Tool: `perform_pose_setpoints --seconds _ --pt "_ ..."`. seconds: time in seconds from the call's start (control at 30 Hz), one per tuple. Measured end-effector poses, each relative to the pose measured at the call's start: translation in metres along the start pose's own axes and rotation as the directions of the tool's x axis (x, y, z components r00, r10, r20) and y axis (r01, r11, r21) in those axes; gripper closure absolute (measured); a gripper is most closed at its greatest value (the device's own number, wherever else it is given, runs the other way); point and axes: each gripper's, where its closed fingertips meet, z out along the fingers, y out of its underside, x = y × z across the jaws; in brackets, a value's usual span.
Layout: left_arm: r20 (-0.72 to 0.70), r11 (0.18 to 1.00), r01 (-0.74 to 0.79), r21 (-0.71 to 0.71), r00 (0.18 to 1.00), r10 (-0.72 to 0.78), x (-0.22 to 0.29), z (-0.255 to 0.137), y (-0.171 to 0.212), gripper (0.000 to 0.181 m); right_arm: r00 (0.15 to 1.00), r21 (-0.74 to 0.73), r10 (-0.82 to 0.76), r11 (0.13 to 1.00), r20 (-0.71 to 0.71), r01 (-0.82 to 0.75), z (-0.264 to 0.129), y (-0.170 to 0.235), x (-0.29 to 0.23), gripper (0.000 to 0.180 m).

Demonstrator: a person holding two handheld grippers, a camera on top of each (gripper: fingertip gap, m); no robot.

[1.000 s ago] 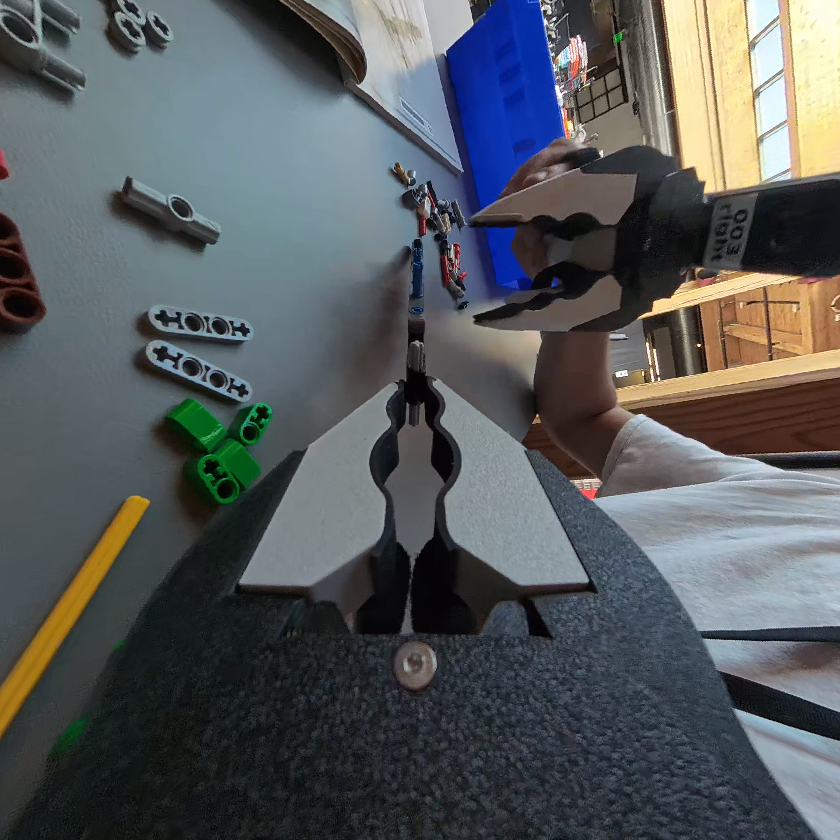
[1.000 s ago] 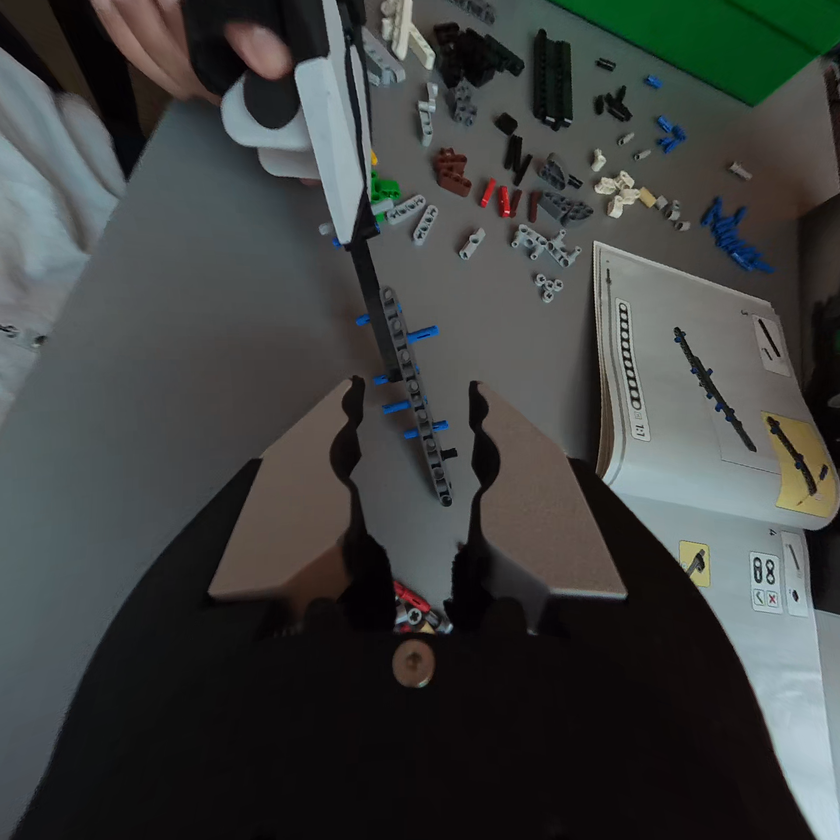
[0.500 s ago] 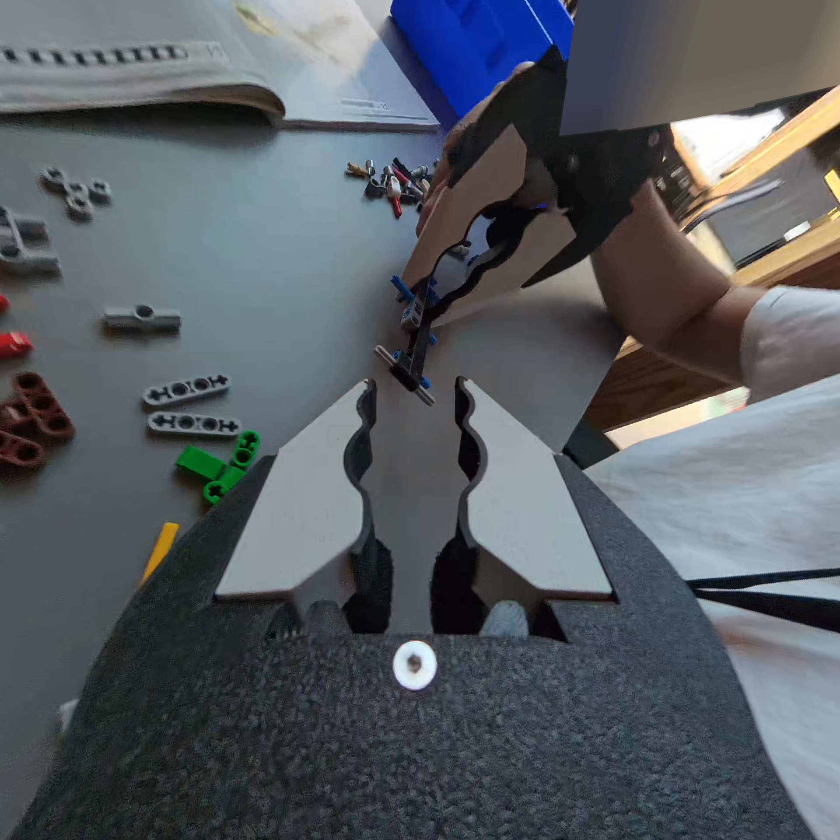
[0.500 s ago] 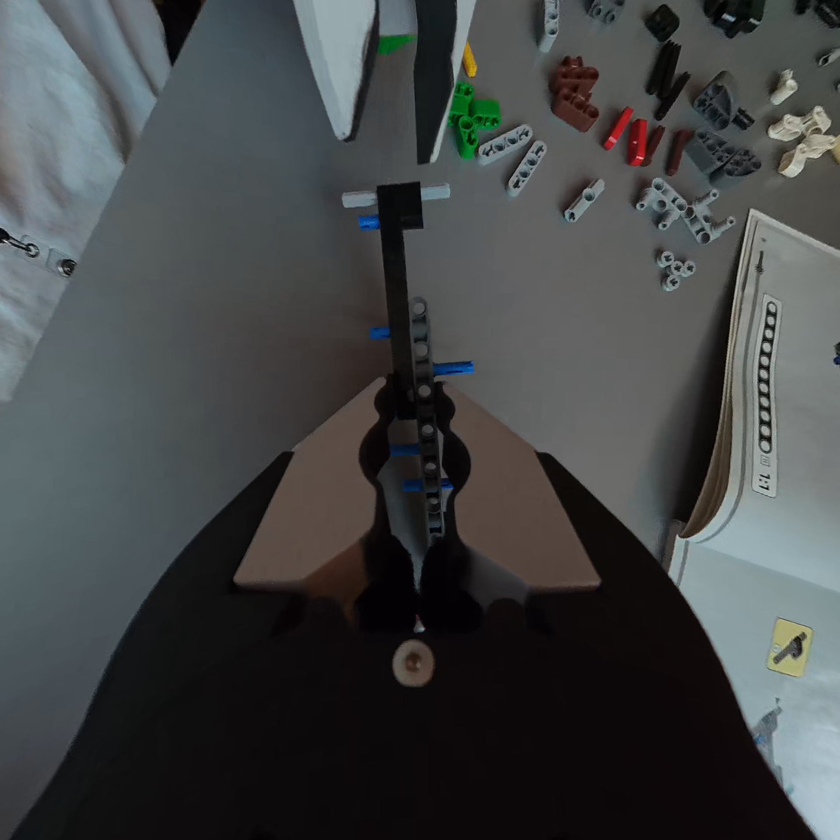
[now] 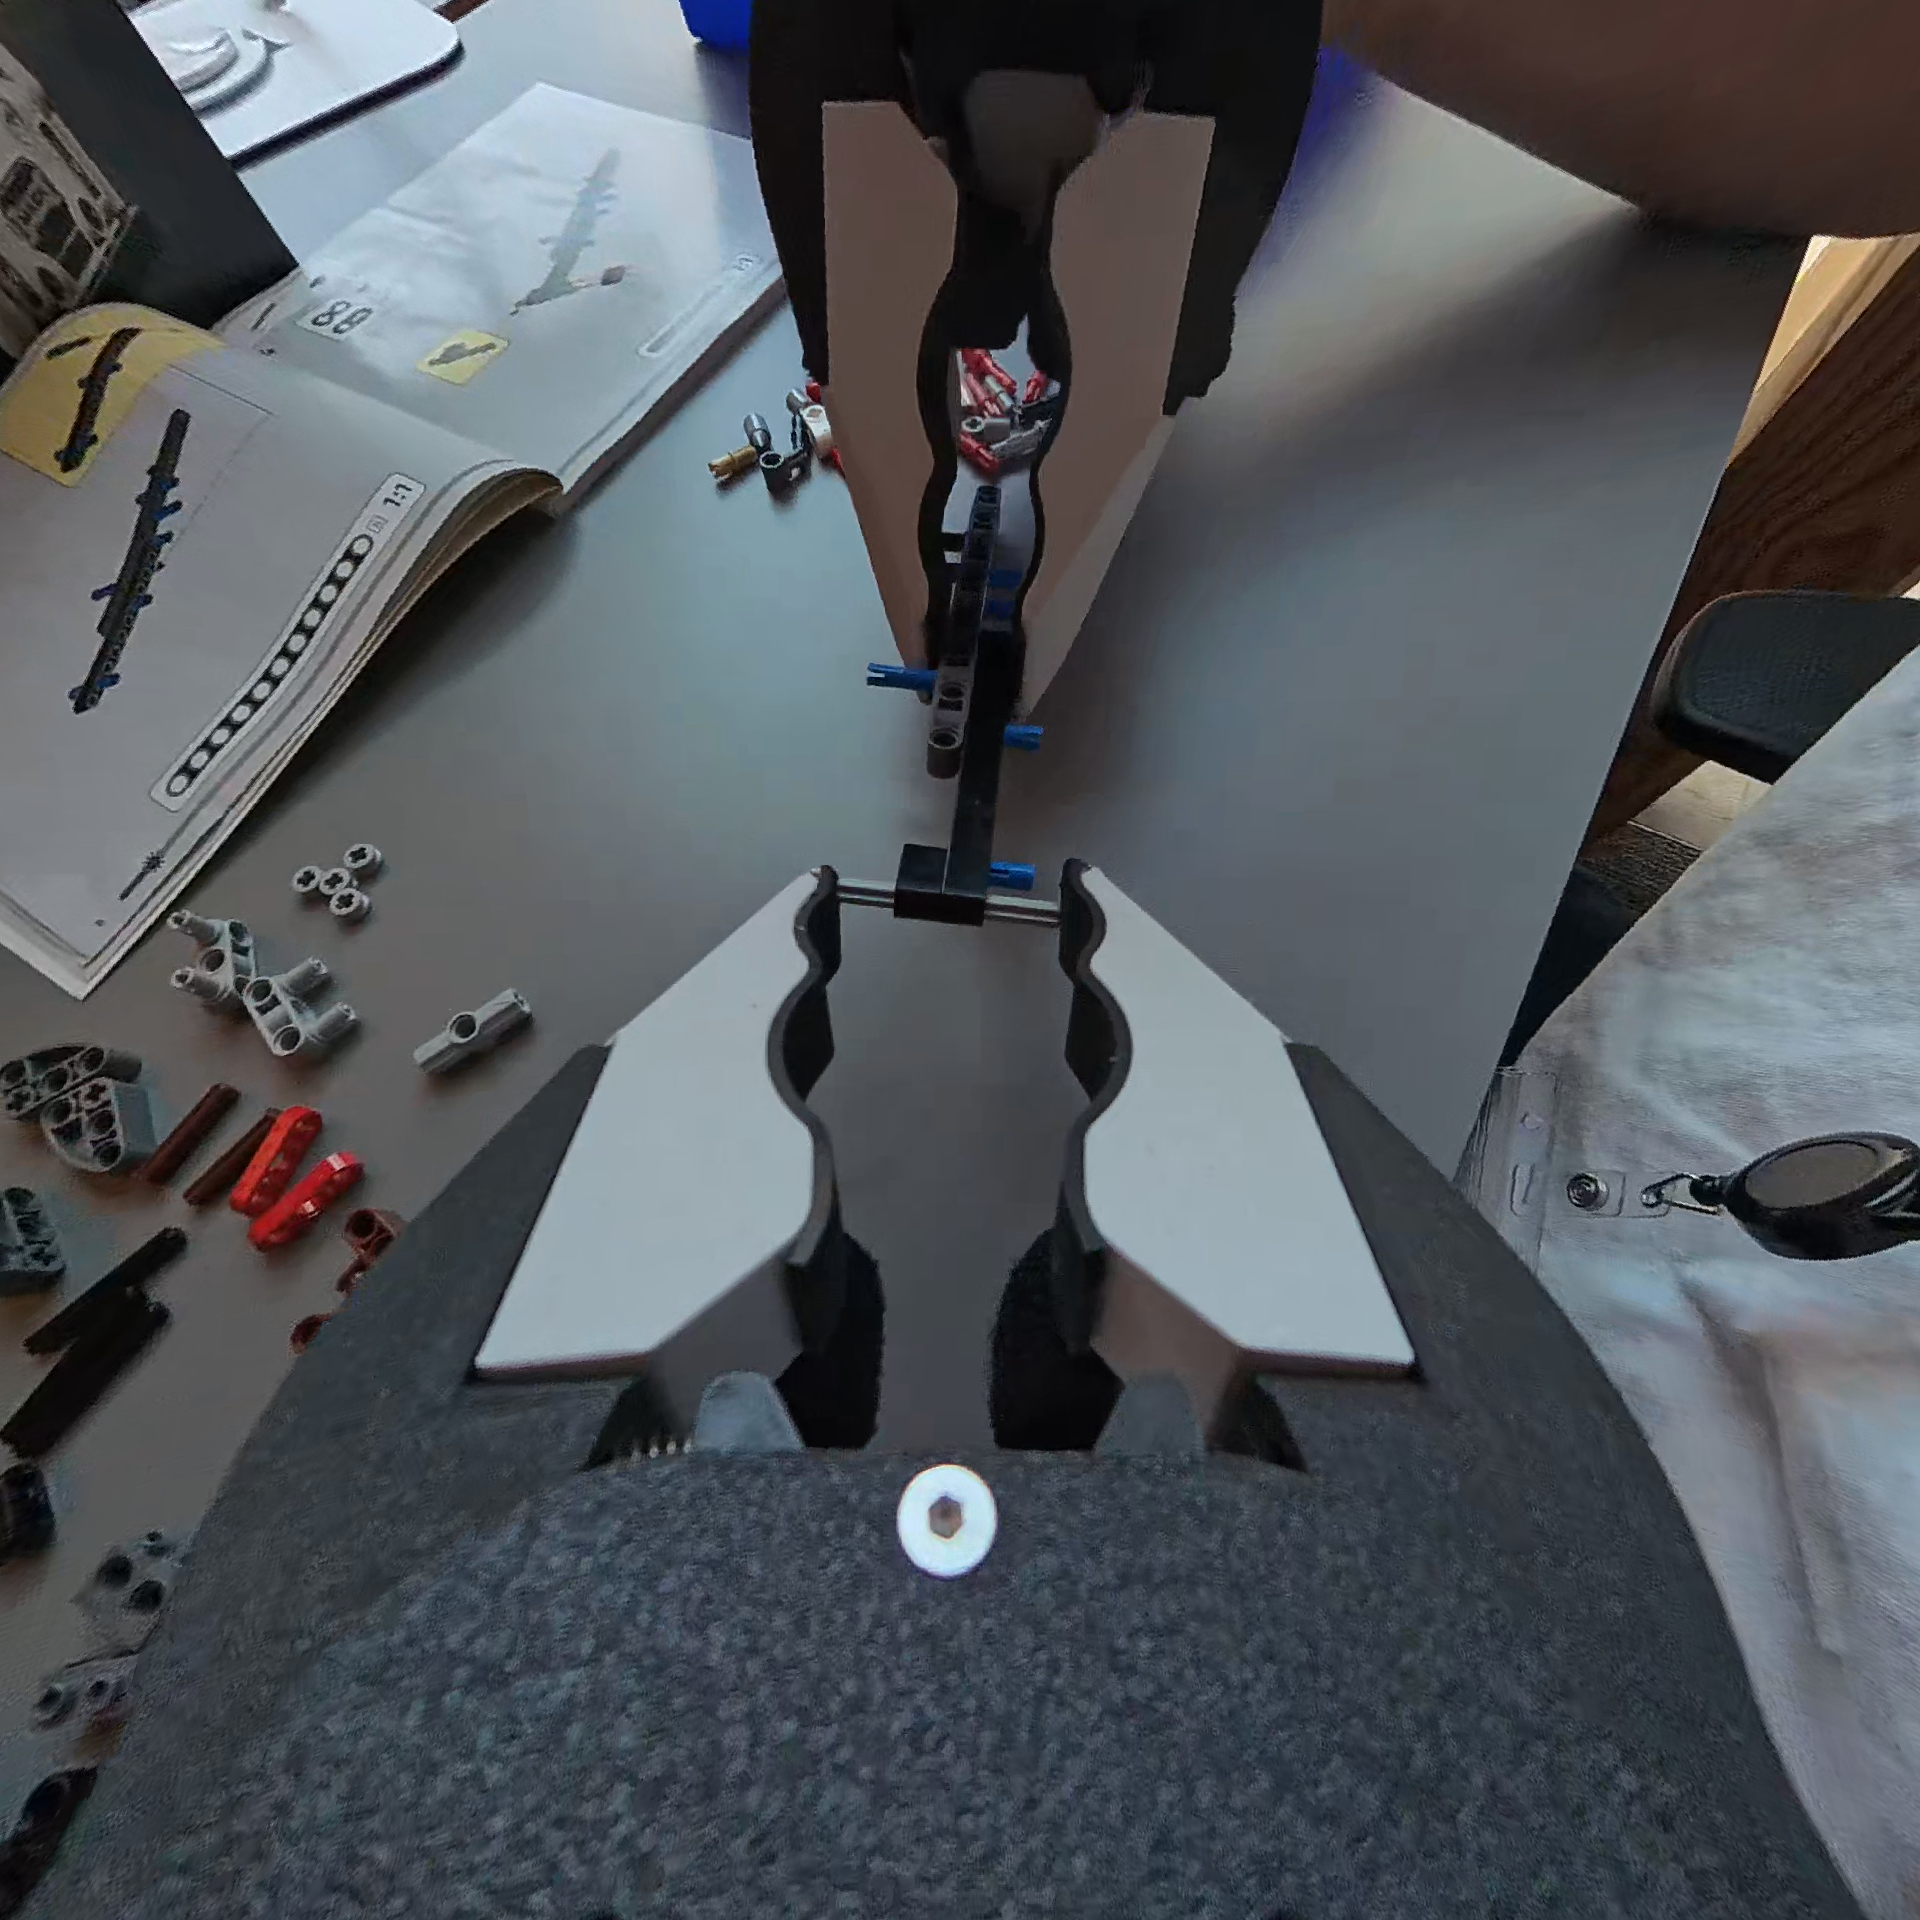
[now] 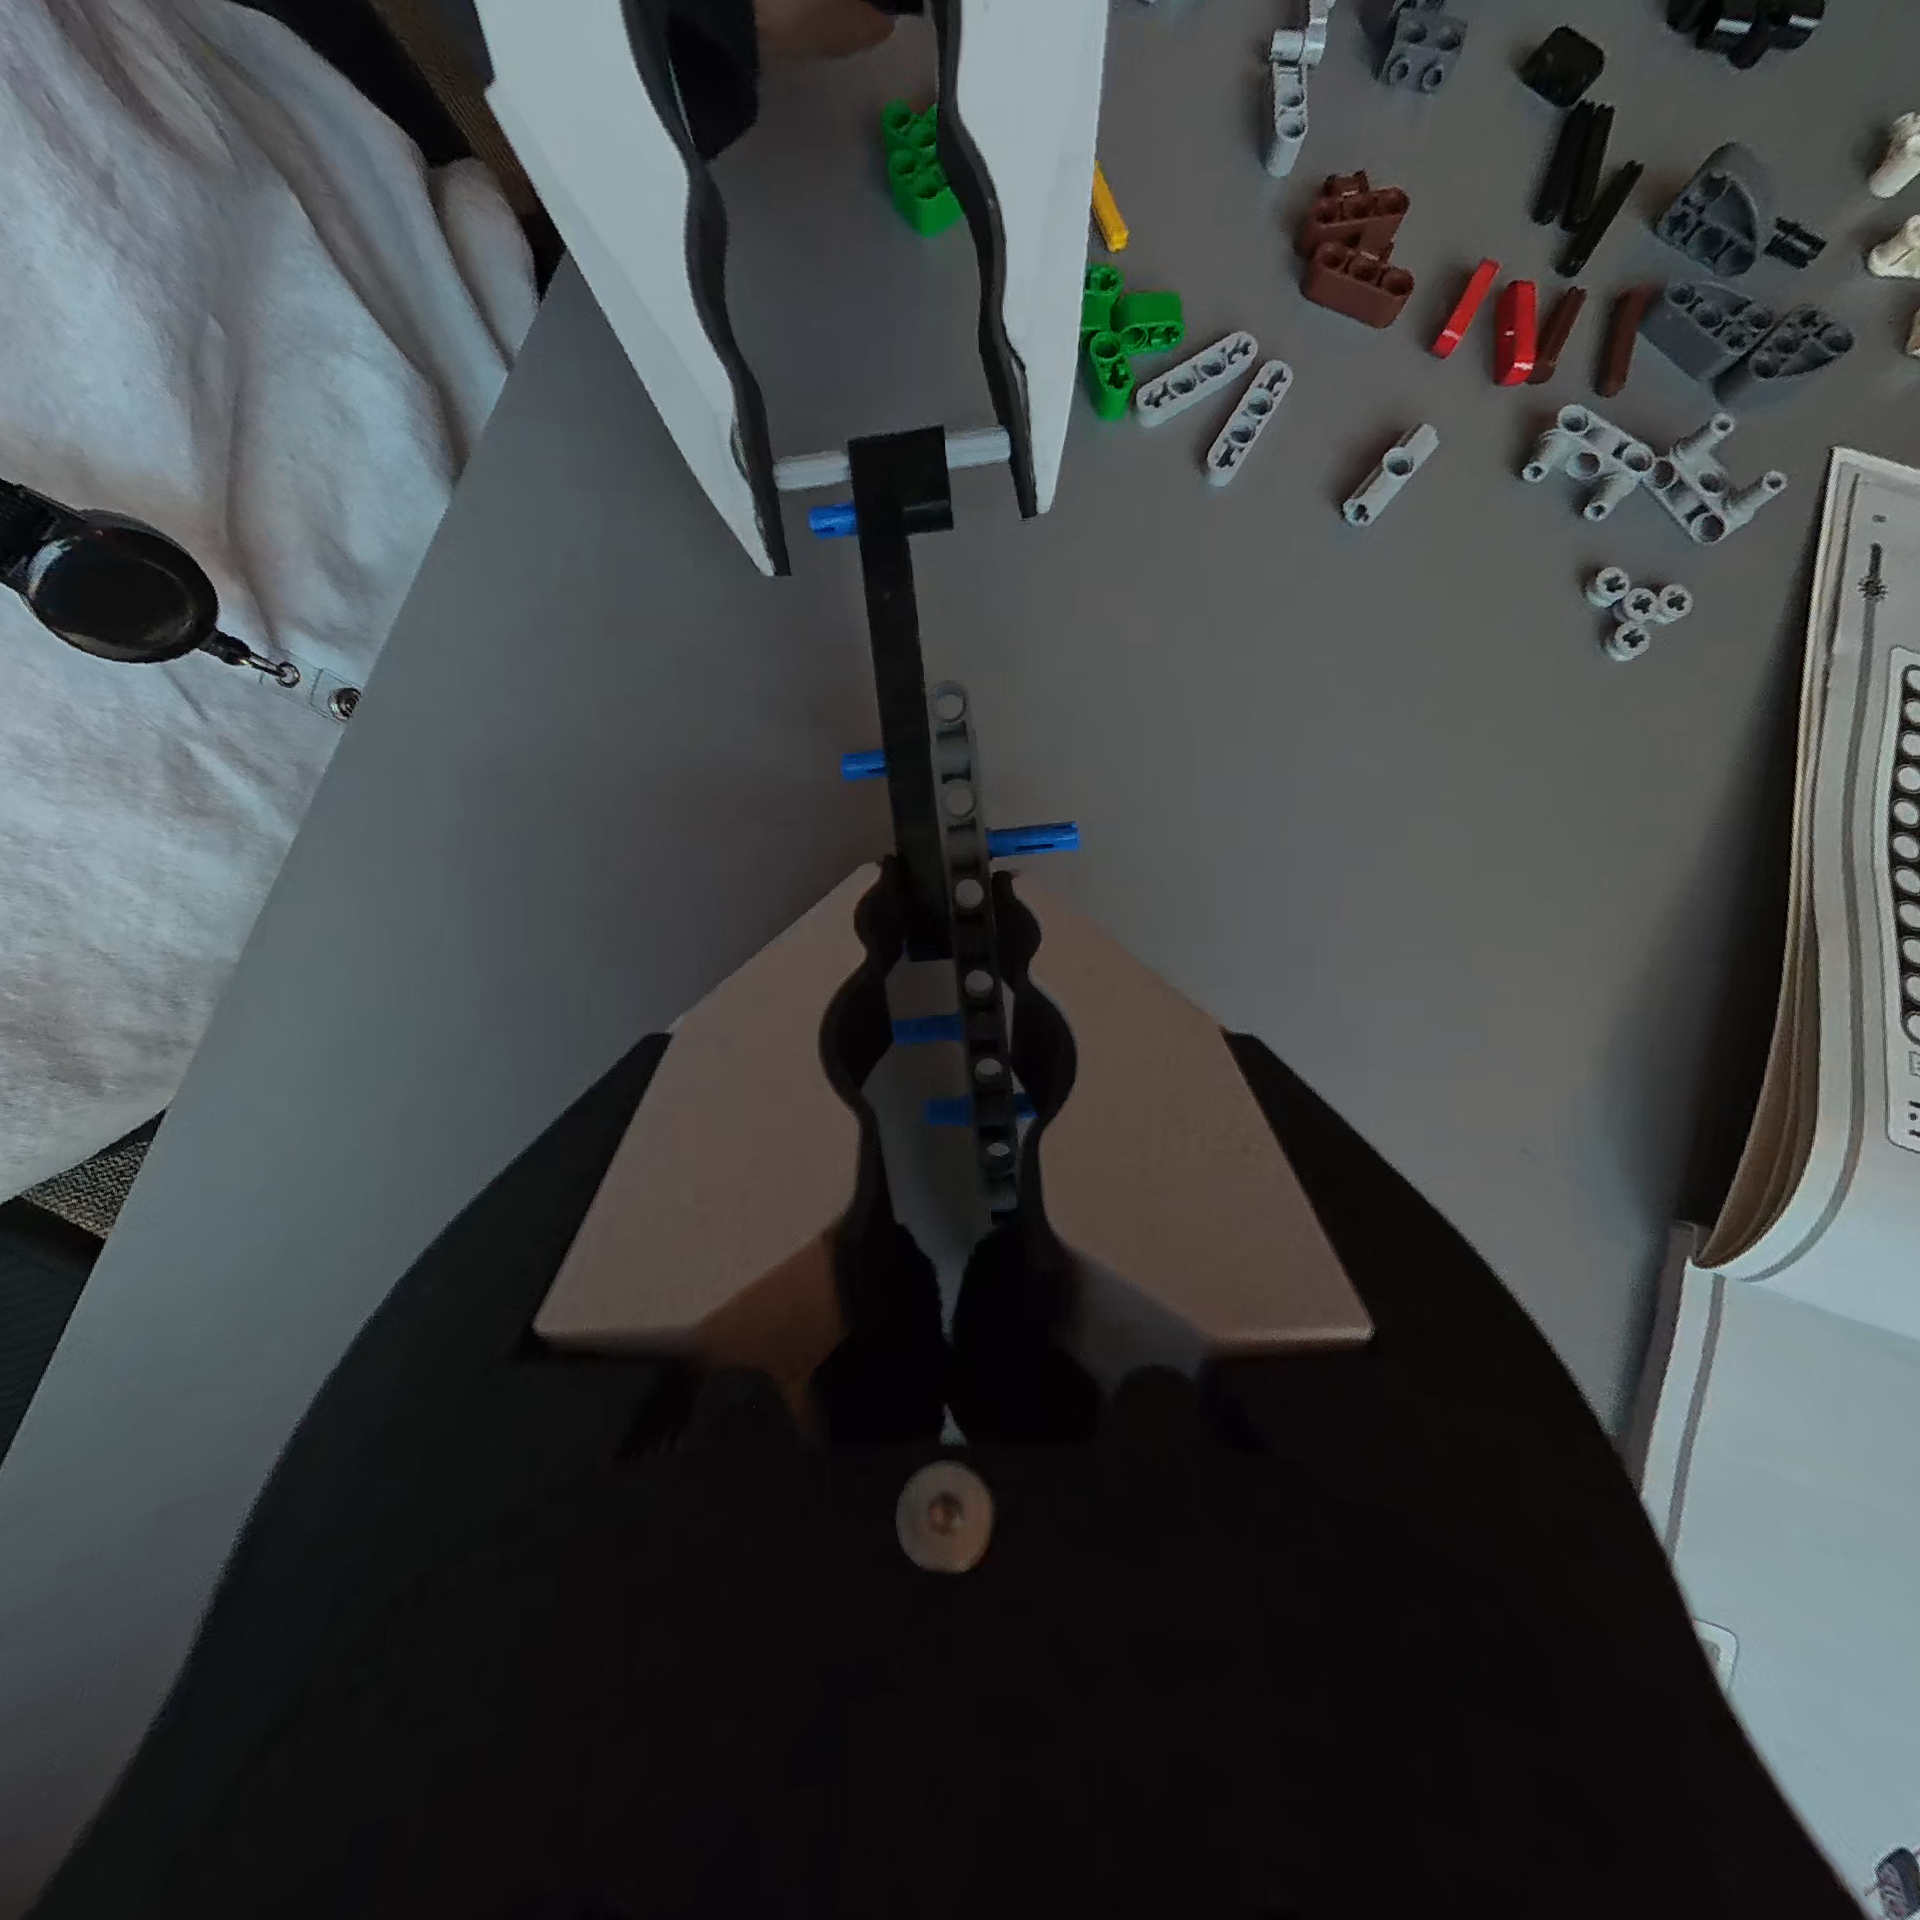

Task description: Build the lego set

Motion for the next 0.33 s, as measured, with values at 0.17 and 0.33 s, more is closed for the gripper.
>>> perform_pose_setpoints --seconds 0.17,0.33 --pt "0.043 1.0 -0.016 -0.012 0.999 0.017 -0.003 0.006 0.003 0.139 0.999 -0.006 0.035 0.999 0.001 -0.035 -0.001 0.003 0.007 0.163" --pt "0.061 0.997 0.059 -0.055 0.997 -0.055 -0.006 0.015 0.016 0.139 0.998 -0.029 0.056 0.998 -0.031 -0.057 0.002 0.012 0.008 0.156"
